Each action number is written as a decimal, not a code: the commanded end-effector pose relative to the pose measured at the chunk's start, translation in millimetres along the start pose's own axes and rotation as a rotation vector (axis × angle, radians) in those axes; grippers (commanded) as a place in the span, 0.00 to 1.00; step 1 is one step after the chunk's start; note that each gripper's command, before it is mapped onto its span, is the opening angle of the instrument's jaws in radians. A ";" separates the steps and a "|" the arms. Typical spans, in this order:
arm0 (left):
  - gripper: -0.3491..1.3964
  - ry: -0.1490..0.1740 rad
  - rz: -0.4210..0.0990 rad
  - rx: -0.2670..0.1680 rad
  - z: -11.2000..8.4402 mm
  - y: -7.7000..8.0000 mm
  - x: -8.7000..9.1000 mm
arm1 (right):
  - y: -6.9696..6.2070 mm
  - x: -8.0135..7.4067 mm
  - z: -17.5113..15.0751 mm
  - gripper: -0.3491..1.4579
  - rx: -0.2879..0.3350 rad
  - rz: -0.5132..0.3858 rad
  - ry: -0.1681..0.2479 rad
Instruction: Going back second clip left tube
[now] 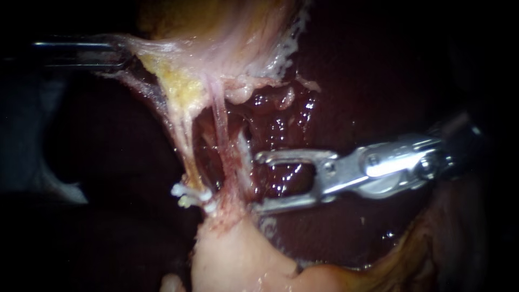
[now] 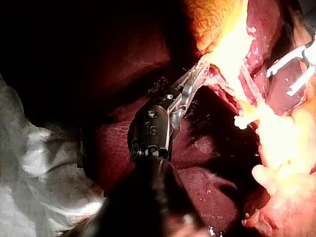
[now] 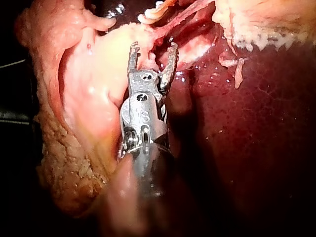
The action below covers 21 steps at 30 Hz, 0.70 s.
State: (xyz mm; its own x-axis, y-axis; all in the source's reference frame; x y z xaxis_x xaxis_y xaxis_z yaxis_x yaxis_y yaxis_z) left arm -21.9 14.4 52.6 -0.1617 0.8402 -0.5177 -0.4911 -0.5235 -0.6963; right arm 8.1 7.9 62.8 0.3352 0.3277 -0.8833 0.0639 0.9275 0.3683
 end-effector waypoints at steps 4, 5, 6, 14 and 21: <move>0.00 0.000 0.000 -0.001 0.0 0.0 0.0 | 0.3 -0.2 -2.8 0.47 -0.010 -0.018 -0.005; 0.00 0.000 0.000 -0.001 0.0 0.0 0.0 | 0.3 -0.2 -3.3 0.47 -0.012 -0.015 -0.006; 0.00 0.000 0.000 -0.001 0.0 0.0 0.0 | 0.4 -0.2 -4.0 0.47 -0.015 -0.018 -0.008; 0.00 0.001 0.000 0.001 0.2 0.1 0.0 | 0.8 0.0 -6.3 0.47 -0.016 -0.030 -0.011; 0.00 0.004 0.005 0.004 2.0 0.7 -1.2 | 0.8 0.0 -6.3 0.47 -0.016 -0.030 -0.011</move>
State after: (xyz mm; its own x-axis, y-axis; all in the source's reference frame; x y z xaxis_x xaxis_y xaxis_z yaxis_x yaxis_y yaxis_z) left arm -24.3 13.1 54.0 -0.1598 0.8373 -0.5228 -0.4903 -0.5270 -0.6942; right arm 2.2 9.7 61.3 0.3433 0.2978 -0.8907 0.0588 0.9397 0.3369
